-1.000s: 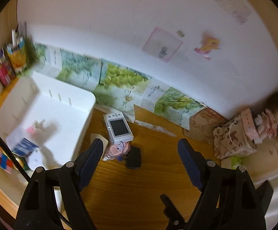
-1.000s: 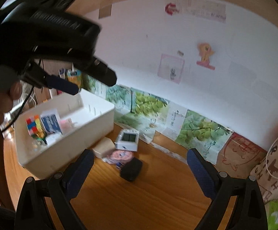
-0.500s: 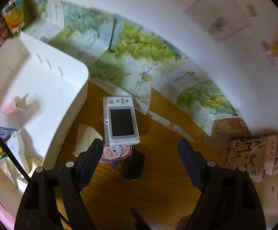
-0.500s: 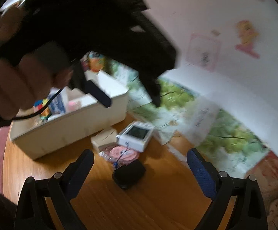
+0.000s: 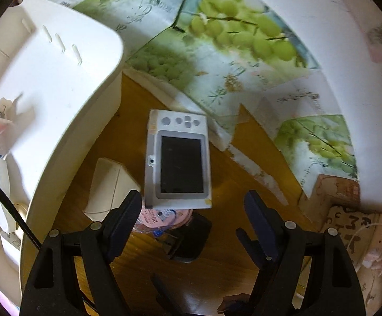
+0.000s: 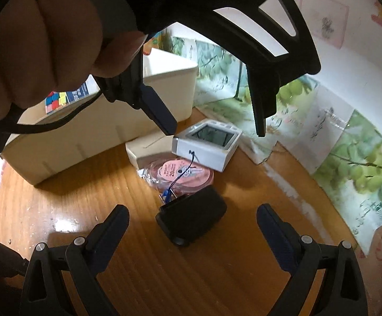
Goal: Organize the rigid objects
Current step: 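Move both open tools toward the white device and black charger, then grasp the white device with left tool while right tool grasps the black charger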
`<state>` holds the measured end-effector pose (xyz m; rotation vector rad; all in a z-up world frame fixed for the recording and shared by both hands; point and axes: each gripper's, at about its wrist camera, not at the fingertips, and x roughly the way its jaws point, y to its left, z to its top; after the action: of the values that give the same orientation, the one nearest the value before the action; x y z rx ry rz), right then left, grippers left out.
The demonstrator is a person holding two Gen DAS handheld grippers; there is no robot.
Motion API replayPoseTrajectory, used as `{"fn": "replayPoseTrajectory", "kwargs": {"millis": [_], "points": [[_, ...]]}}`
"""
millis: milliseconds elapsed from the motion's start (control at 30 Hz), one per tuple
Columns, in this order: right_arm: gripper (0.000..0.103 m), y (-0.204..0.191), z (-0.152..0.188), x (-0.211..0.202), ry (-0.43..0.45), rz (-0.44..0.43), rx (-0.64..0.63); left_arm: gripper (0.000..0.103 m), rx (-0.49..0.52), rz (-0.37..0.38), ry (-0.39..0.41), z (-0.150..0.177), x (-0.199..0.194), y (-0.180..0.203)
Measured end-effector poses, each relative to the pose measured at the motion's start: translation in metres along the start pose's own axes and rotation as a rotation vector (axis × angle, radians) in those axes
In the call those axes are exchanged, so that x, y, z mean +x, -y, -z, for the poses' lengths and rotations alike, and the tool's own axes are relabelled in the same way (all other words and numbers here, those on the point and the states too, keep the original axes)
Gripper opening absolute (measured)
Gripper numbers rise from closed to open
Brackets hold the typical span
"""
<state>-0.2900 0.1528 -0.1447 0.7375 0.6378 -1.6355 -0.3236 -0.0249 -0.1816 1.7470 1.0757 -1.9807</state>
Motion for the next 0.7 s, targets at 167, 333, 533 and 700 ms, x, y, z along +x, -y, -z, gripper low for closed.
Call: {"fn": "replayPoseTrajectory", "kwargs": {"millis": [167, 333, 533, 700], "points": [[0.098, -0.001, -0.002, 0.01, -0.003, -0.008, 0.027, 0.083, 0.012, -0.048, -0.021, -0.009, 0.007, 0.0], [0.096, -0.002, -0.002, 0.019, -0.018, -0.017, 0.055, 0.082, 0.024, -0.064, -0.053, -0.016, 0.015, -0.001], [0.092, -0.005, -0.002, 0.027, -0.029, -0.038, 0.061, 0.08, 0.071, -0.074, -0.073, -0.018, 0.02, 0.003], [0.078, -0.008, -0.001, 0.029, -0.045, -0.046, 0.063, 0.064, 0.101, -0.109, -0.104, -0.018, 0.027, 0.005]]}}
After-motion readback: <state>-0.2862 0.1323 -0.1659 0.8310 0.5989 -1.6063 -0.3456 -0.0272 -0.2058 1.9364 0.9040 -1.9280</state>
